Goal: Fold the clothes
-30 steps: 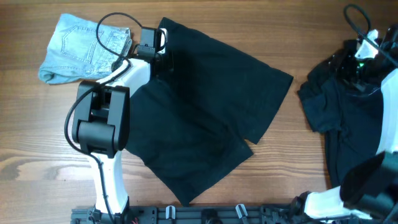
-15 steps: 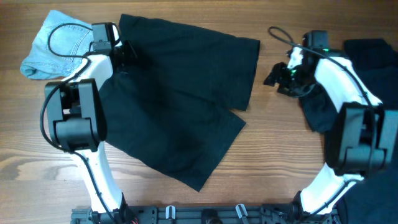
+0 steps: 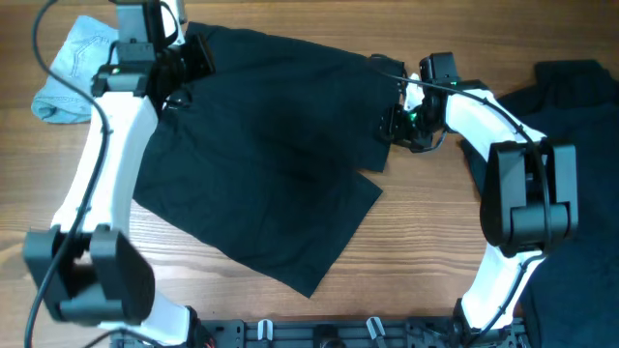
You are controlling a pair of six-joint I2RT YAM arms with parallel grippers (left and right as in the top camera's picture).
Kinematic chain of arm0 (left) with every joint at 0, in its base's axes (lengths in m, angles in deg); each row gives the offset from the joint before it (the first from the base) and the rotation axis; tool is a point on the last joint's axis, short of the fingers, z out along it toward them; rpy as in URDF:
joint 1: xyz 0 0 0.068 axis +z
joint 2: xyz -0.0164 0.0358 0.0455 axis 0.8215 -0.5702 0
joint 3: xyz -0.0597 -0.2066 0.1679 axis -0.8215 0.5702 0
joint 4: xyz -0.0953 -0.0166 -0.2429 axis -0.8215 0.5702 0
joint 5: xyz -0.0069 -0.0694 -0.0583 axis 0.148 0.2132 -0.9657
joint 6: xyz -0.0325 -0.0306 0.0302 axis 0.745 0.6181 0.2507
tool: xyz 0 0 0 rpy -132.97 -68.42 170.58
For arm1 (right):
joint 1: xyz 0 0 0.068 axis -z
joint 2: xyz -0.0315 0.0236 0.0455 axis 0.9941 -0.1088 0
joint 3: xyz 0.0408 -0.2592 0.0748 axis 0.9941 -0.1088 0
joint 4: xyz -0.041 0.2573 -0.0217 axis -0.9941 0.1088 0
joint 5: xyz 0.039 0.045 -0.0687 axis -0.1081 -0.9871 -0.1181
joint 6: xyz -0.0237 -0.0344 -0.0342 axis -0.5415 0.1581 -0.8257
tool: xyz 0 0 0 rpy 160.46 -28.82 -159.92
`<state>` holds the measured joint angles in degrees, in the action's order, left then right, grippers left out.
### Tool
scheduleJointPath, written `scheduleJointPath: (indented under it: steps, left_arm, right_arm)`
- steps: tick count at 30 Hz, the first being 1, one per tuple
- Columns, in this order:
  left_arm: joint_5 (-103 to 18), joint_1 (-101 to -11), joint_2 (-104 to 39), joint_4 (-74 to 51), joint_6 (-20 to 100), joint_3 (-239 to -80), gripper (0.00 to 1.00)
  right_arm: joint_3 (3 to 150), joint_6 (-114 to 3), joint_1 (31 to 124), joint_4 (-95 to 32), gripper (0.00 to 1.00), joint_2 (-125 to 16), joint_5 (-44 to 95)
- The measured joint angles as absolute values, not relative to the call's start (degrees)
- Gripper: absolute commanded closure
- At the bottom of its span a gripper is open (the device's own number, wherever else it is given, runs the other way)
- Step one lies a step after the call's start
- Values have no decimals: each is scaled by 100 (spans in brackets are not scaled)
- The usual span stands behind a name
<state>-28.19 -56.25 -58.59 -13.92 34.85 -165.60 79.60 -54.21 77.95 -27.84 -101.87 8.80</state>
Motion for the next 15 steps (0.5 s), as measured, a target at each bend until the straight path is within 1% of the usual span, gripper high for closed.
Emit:
scheduleJointPath:
  steps: [1, 2, 3, 4, 5, 11, 12, 13, 14, 15]
  left_arm:
    - [-2804, -5625, -5697, -1274, 3435, -16560, 91]
    - [-2793, -5625, -5531, -1182, 3413, -16560, 91]
    - [-2778, -5625, -5402, -1110, 3398, -16560, 91]
    - [-2773, -5625, -5262, -989, 3391, -16560, 91]
    - [-2773, -5625, -5162, -904, 3387, -16560, 90]
    - [-2732, -5627, -4919, -517, 3372, -16560, 90]
    - [-2732, -5627, -4919, -495, 3372, -16560, 90]
    - [-2732, -5627, -4919, -489, 3369, -16560, 89]
    - [-2732, -5627, -4919, -482, 3369, -16562, 89]
    - [-2732, -5625, -4919, -478, 3372, -16560, 88]
  right_arm:
    - [7960, -5437, 7795, -2893, 67, -10228, 751]
    - [7960, -5452, 7795, -2944, 78, -10257, 676]
    - [7960, -5463, 7795, -2955, 86, -10283, 663]
    - [7960, -5478, 7806, -2961, 92, -10357, 574]
    - [7955, -5472, 7828, -2970, 96, -10373, 604]
    - [8041, -5419, 8118, -2828, 96, -10403, 799]
    - [8093, -5439, 8287, -2819, 95, -10410, 919]
    - [8178, -5459, 8501, -2802, 80, -10434, 1026]
    - [8264, -5483, 8693, -2793, 54, -10464, 1087]
    - [8390, -5583, 8951, -2758, 50, -10521, 1087]
